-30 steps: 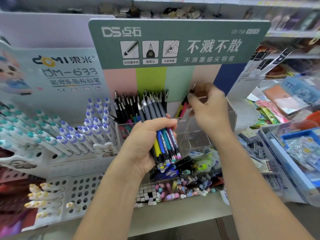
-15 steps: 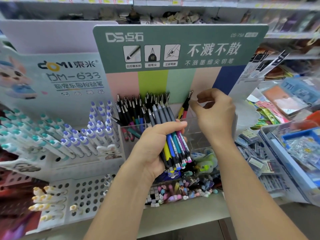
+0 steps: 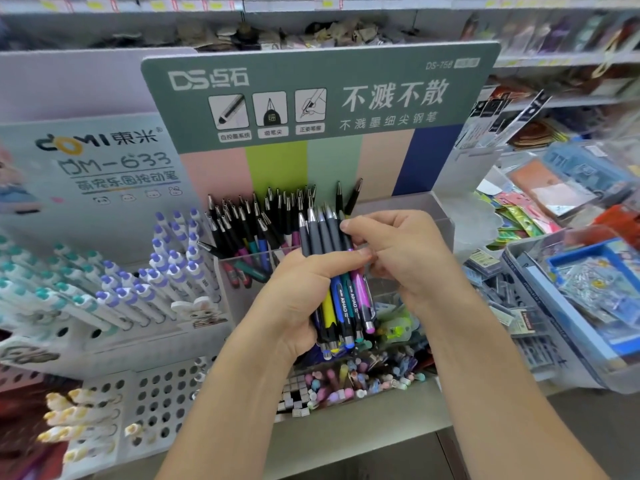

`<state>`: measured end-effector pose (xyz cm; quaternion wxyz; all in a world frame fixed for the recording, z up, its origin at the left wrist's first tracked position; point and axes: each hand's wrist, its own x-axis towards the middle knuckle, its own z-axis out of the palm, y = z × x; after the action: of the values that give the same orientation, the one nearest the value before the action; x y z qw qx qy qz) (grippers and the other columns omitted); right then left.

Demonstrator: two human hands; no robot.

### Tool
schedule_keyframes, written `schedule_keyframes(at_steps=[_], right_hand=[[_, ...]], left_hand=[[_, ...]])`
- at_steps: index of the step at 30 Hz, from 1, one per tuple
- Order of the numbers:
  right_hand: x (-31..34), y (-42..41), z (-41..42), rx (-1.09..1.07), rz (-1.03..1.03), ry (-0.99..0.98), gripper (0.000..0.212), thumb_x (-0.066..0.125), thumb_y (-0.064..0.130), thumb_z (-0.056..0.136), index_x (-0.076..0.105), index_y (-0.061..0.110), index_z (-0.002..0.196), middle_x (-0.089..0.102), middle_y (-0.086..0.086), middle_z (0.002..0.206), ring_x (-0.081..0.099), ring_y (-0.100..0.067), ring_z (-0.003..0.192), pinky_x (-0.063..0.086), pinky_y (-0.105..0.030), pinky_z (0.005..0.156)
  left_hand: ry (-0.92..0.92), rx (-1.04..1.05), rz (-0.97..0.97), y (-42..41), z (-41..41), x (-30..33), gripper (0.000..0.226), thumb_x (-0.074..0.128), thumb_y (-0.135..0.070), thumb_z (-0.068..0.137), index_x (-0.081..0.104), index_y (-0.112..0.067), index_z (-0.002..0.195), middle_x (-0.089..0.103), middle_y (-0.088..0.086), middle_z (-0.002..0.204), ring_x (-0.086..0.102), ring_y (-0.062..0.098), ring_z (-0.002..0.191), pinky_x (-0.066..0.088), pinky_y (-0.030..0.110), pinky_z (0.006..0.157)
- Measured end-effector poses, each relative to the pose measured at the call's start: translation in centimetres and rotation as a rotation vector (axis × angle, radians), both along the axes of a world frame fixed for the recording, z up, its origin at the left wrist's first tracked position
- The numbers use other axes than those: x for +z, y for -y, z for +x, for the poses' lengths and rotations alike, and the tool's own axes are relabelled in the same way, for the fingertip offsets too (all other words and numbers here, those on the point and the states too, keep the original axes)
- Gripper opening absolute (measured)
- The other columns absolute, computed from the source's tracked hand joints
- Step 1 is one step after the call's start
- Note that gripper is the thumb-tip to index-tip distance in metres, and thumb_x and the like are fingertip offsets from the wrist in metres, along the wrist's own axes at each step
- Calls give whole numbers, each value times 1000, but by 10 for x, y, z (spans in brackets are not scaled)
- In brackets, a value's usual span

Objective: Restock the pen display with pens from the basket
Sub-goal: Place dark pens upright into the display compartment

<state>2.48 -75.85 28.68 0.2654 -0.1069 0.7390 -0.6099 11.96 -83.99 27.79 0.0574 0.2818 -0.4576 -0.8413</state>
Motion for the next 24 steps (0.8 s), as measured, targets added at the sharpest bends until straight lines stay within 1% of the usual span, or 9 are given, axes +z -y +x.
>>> schedule_keyframes(at_steps=[2, 5, 7, 8, 11, 14, 16, 21, 24], right_hand=[[1, 3, -1, -21, -123, 150, 17, 68, 10, 90, 66, 2, 75, 63, -11, 67, 52, -17, 54, 46, -22, 47], [6, -1, -8, -128, -426, 319, 17, 62, 7, 94, 62, 2, 78, 63, -6, 66, 46, -8, 47, 39, -13, 39], [5, -7, -18, -234, -572, 233, 14, 61, 6, 97, 62, 3, 83, 64, -6, 68, 53, -7, 50, 45, -13, 44], [4, -8, -23, -278, -577, 134, 12, 60, 5, 98, 61, 4, 86, 64, -6, 69, 58, -9, 52, 48, -14, 47], [0, -1, -35, -291, -432, -157, 9, 59, 1, 97, 60, 8, 91, 66, -9, 76, 69, -17, 59, 55, -20, 53], [-9, 17, -40, -148, -259, -310, 12, 62, 1, 94, 62, 13, 90, 69, -7, 78, 73, -22, 63, 59, -31, 58], [-22, 27, -42, -53, -112, -487, 11, 68, 7, 89, 67, 18, 86, 71, -1, 79, 73, -22, 68, 60, -39, 64], [-43, 37, -41, 56, 66, -740, 8, 77, 9, 83, 76, 16, 87, 70, 2, 83, 64, -11, 72, 50, -22, 69], [-46, 40, -42, 23, 108, -794, 12, 79, 6, 79, 77, 16, 86, 67, 3, 81, 60, -12, 72, 51, -23, 70]], left_hand=[[0, -6, 39, 0, 1, 0, 8, 74, -13, 82, 74, -6, 84, 70, 7, 66, 64, 15, 50, 51, 23, 47], [16, -1, 110, 5, 5, -3, 16, 77, -21, 78, 75, -5, 81, 63, 8, 64, 59, 17, 48, 50, 24, 46], [9, 41, 158, 11, 10, -7, 15, 78, -23, 71, 73, -9, 66, 58, 5, 64, 56, 16, 51, 51, 27, 49], [-14, 67, 194, 14, 11, -9, 15, 77, -22, 71, 71, -11, 64, 56, 3, 65, 55, 14, 51, 50, 27, 50], [-61, 124, 267, 19, 15, -11, 14, 73, -17, 77, 61, -11, 75, 53, 1, 66, 52, 12, 50, 49, 25, 49], [-76, 128, 274, 19, 15, -10, 15, 72, -16, 78, 59, -11, 79, 53, 1, 66, 52, 12, 50, 48, 25, 49], [-78, 127, 278, 18, 14, -10, 13, 71, -15, 82, 58, -11, 80, 52, 1, 66, 51, 12, 50, 48, 25, 49], [-94, 147, 273, 17, 16, -11, 15, 72, -14, 78, 58, -11, 82, 53, 1, 66, 51, 12, 50, 48, 25, 48], [-89, 145, 256, 18, 18, -12, 15, 73, -15, 79, 58, -10, 81, 53, 1, 66, 52, 12, 50, 49, 25, 48]])
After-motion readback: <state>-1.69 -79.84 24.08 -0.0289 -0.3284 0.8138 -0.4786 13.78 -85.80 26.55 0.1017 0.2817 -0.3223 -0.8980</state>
